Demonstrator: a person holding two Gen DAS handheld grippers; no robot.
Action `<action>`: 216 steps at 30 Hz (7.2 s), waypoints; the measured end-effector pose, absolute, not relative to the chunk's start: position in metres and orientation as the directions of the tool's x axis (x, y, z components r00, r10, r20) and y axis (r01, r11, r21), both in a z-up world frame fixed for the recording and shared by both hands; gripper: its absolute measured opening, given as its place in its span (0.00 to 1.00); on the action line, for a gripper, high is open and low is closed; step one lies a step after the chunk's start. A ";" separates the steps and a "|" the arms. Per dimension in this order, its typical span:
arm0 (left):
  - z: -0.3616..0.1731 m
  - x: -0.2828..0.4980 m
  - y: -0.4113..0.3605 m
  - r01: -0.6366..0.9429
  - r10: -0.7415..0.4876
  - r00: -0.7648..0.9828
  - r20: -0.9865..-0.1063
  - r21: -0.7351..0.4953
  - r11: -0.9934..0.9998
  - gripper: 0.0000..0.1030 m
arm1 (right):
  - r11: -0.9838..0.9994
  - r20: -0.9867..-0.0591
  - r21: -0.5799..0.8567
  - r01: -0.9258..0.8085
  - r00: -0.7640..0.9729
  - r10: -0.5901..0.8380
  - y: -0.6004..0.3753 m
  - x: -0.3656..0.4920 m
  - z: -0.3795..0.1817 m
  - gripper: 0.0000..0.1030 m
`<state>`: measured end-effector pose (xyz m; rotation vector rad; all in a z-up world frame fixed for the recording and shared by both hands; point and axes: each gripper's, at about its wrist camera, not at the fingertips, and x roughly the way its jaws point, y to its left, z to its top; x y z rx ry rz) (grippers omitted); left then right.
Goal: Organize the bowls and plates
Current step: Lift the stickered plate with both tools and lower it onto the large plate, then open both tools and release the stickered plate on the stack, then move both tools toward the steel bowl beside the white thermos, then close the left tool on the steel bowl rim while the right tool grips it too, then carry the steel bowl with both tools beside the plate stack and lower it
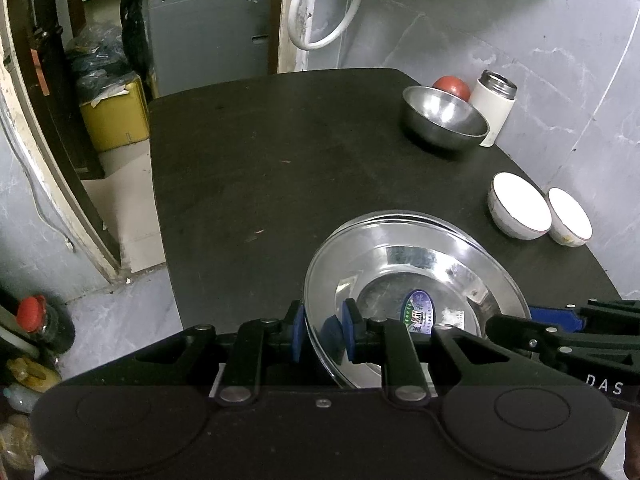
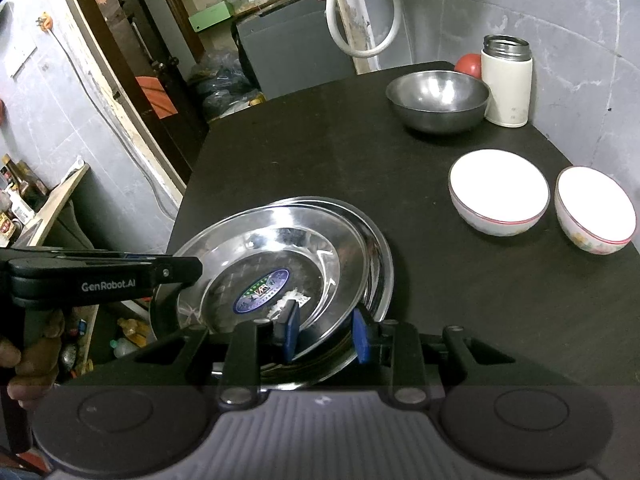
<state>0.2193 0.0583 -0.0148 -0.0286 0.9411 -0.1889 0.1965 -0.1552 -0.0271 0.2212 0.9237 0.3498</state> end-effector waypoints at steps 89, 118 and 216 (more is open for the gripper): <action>-0.006 0.453 -0.091 0.111 -0.010 0.747 -0.665 0.111 0.988 0.99 | 0.919 -0.631 0.373 0.132 0.762 0.147 -0.273 0.356 -0.067 0.99; -0.052 0.474 -0.096 0.178 -0.207 0.614 -0.761 -0.122 0.976 0.22 | 0.919 -0.643 0.389 0.056 0.731 0.228 -0.263 0.404 -0.081 0.57; -0.042 0.191 -0.127 0.374 -0.282 0.359 -0.890 -0.140 0.917 0.49 | 0.913 -0.773 0.372 -0.166 0.489 0.404 -0.291 0.116 -0.035 0.45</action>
